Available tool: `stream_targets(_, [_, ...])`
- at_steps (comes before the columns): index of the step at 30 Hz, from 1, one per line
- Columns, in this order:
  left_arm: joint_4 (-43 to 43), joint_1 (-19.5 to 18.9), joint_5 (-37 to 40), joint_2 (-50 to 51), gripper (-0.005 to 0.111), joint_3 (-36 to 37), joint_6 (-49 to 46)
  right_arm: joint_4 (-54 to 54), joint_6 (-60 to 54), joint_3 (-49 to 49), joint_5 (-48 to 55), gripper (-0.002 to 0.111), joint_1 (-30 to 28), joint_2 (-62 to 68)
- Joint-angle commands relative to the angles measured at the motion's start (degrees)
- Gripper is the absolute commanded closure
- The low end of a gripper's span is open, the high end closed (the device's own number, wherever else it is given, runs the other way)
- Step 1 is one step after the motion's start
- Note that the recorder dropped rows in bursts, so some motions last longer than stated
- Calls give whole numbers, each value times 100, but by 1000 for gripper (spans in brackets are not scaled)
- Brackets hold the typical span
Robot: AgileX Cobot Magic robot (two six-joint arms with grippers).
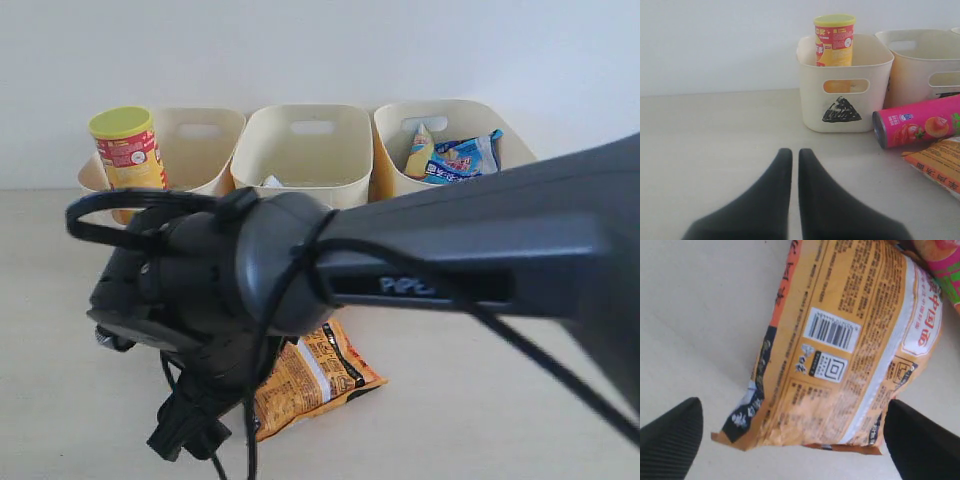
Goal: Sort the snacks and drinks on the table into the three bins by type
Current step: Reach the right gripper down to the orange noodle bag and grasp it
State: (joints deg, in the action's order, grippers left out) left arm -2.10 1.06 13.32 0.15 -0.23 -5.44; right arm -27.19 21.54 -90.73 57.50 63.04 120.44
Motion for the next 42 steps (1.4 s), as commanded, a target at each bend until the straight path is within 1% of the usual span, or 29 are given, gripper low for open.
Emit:
stream_targets(1, [-18, 17, -19, -15, 103, 23, -19, -303, 297, -647, 392, 20, 63, 506])
stream_targets(9, [-18, 17, -19, -15, 103, 23, -19, -505, 455, -1297, 579, 21, 63, 1230])
stream_targets(12, [-18, 17, -19, -15, 103, 23, -19, -730, 455, -1436, 687, 21, 63, 1434])
stream_targets(22, [-18, 17, -19, -15, 103, 23, -19, -956, 455, -1505, 820, 21, 31, 1738])
stream_targets(24, [-18, 17, -19, -15, 103, 23, -19, -921, 455, -1505, 831, 22, 15, 1737])
stream_targets(29, [-18, 17, -19, -15, 103, 23, -19, -694, 455, -1505, 888, 42, -139, 1737])
stream_targets(30, [-18, 17, -19, -15, 103, 23, -19, -614, 455, -1505, 888, 44, -168, 1737])
stream_targets(34, [-18, 17, -19, -15, 103, 23, -19, -198, 443, -1505, 908, 45, -316, 1737])
stream_targets(36, [-18, 17, -19, -15, 103, 23, -19, -188, 386, -1505, 938, 49, -316, 1737])
stream_targets(37, [-18, 17, -19, -15, 103, 23, -19, -171, 319, -1505, 962, 55, -316, 1737])
stream_targets(39, [-18, 17, -19, -15, 103, 23, -19, -128, 289, -1505, 1026, 74, -316, 1737])
stream_targets(41, [-18, 17, -19, -15, 103, 23, -19, 130, 145, -1505, 1036, 100, -316, 1737])
stream_targets(42, [-18, 17, -19, -15, 103, 23, -19, 253, 71, -1505, 1047, 108, -316, 1726])
